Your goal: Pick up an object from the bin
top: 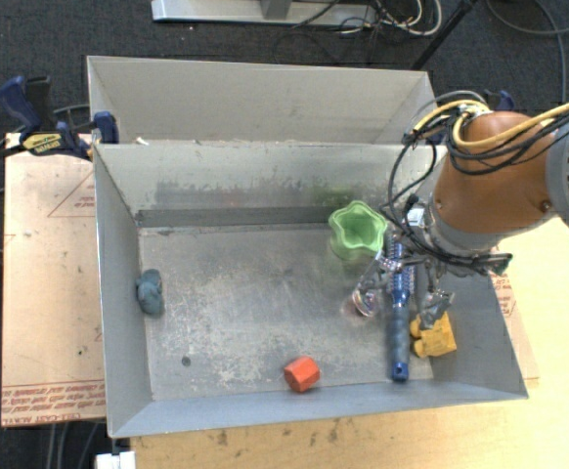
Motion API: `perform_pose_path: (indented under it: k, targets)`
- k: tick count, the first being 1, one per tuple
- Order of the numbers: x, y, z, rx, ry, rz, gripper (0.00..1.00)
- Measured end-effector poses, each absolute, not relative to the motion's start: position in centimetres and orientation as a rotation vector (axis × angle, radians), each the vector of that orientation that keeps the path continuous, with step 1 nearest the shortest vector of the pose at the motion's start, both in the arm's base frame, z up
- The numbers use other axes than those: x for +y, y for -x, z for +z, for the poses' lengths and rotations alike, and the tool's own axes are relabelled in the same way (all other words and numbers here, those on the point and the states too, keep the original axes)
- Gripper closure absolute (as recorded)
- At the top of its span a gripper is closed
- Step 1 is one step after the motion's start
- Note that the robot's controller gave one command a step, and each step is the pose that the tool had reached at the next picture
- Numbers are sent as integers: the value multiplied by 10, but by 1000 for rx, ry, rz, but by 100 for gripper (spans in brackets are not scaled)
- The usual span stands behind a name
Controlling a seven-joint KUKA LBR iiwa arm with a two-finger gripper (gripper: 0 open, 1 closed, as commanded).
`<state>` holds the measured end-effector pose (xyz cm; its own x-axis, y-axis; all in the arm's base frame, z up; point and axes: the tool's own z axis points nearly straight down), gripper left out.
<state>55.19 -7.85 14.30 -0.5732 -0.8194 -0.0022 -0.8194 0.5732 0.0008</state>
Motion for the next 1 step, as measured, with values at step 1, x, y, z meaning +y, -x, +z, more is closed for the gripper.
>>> perform_pose_path:
  k: [1]
  targets:
    - [-83, -597, 86, 2569, 1805, 4, 0]
